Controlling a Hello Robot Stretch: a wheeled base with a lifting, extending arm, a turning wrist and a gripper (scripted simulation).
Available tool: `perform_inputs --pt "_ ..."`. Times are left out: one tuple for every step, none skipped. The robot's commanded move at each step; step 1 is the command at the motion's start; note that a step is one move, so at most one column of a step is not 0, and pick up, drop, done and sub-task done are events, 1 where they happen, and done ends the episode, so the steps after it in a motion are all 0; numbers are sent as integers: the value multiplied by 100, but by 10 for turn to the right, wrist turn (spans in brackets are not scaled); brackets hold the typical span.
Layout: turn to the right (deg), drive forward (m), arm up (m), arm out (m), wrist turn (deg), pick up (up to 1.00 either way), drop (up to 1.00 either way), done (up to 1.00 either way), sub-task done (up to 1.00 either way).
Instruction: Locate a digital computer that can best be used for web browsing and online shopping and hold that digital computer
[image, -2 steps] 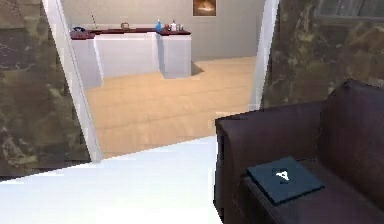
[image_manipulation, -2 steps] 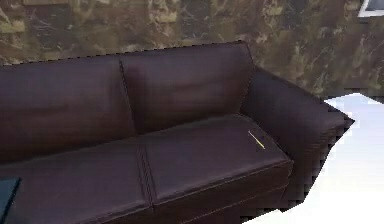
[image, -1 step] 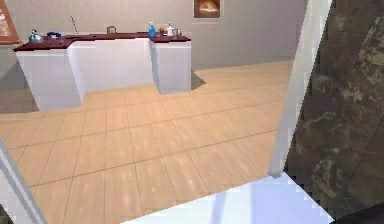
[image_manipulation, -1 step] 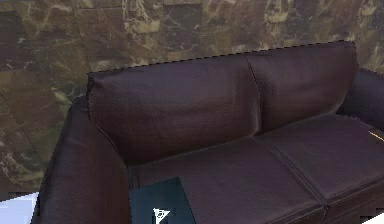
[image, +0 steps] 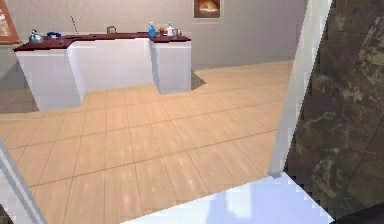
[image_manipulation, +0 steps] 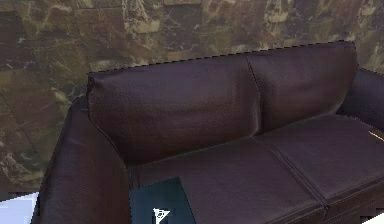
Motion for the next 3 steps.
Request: perform_inputs --pt "0 0 12 0 0 0 0 0 0" --pt "0 0 0 6 0 0 0 0 0" --pt "0 0 0 0 450 0 0 0 0"
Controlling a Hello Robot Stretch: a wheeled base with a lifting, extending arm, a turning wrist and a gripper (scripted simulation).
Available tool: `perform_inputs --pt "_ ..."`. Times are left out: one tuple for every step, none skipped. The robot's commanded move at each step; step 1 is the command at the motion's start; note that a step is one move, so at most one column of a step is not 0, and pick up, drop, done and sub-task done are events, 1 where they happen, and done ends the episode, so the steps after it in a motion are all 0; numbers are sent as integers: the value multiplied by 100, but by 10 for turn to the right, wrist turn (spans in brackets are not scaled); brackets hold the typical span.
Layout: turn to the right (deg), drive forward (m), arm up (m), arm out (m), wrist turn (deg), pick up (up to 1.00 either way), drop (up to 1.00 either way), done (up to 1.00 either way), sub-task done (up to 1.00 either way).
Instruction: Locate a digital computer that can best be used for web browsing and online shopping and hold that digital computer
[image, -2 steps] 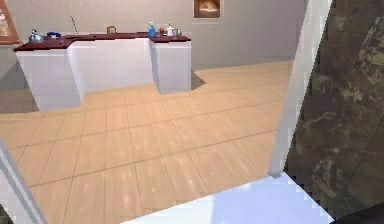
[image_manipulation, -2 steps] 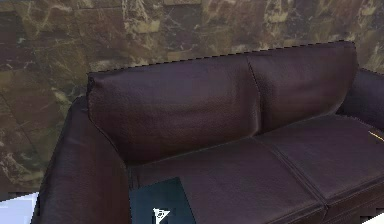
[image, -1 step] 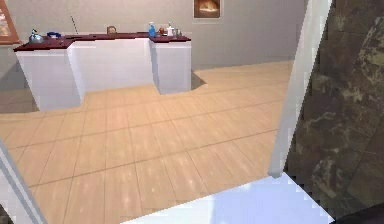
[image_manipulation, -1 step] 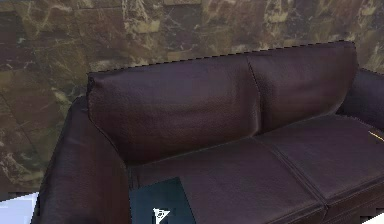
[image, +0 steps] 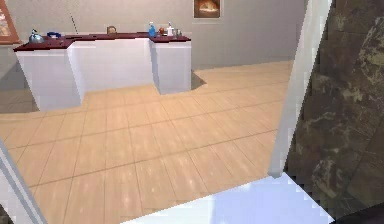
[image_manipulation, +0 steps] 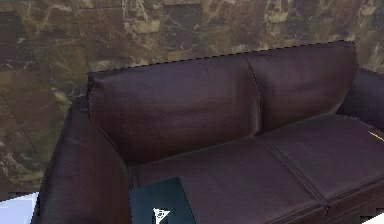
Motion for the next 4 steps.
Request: perform_inputs --pt "0 0 0 0 450 0 0 0 0" --pt "0 0 0 0 420 0 0 0 0" --pt "0 0 -30 0 0 0 0 0 0" --pt "0 0 0 0 0 100 0 0 0"
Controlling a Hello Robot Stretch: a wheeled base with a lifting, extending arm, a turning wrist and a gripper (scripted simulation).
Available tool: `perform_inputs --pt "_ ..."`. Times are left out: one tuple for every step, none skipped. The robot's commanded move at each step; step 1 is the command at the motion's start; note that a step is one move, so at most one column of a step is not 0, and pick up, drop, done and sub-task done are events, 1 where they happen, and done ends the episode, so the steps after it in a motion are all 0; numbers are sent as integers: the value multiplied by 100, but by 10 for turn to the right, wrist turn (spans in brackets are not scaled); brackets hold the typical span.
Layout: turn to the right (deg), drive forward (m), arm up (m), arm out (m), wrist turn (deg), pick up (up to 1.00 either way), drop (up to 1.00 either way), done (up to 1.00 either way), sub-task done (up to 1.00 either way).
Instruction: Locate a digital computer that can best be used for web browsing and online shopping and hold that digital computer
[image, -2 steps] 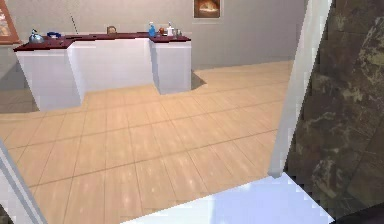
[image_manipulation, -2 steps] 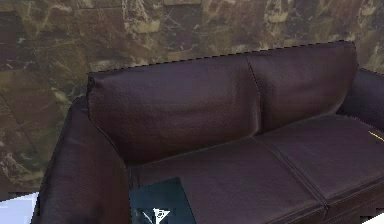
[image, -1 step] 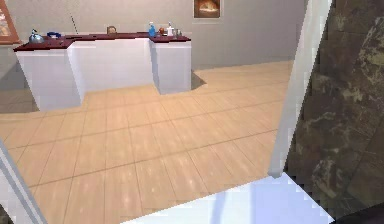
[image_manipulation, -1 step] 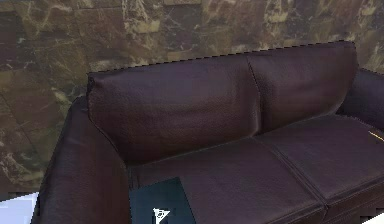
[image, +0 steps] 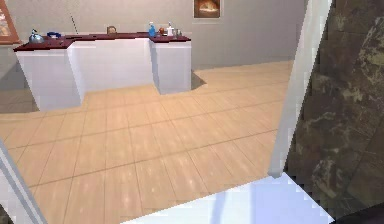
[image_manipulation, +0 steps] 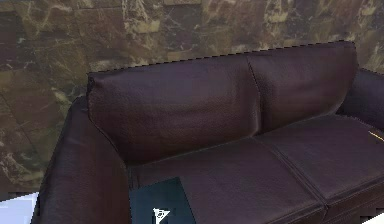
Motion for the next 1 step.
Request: perform_inputs --pt "0 0 10 0 0 0 0 0 0"
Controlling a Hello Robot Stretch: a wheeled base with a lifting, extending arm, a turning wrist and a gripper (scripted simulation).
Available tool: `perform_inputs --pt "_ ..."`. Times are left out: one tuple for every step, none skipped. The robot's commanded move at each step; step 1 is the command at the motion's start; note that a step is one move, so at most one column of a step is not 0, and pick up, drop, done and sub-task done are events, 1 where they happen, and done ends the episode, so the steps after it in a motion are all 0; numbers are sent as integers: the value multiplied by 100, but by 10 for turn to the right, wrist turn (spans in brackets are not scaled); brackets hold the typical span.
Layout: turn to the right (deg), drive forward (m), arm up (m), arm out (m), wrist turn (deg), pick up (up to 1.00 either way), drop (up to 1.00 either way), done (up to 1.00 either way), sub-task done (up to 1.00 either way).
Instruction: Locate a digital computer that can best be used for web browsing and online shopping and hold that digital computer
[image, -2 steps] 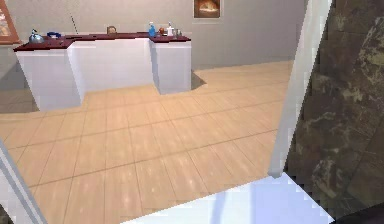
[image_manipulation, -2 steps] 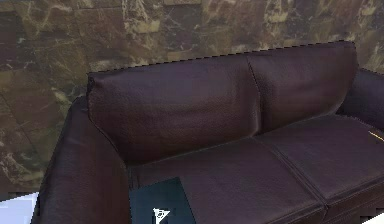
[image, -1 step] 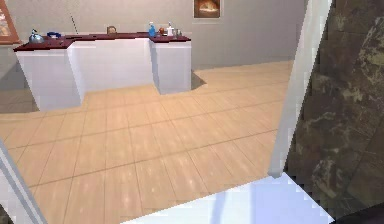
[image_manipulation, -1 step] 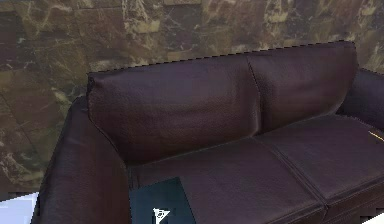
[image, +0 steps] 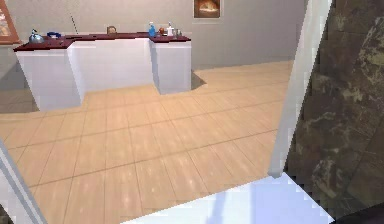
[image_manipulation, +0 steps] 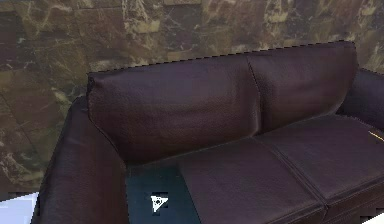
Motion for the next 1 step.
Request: perform_inputs --pt "0 0 0 0 0 0 0 100 0"
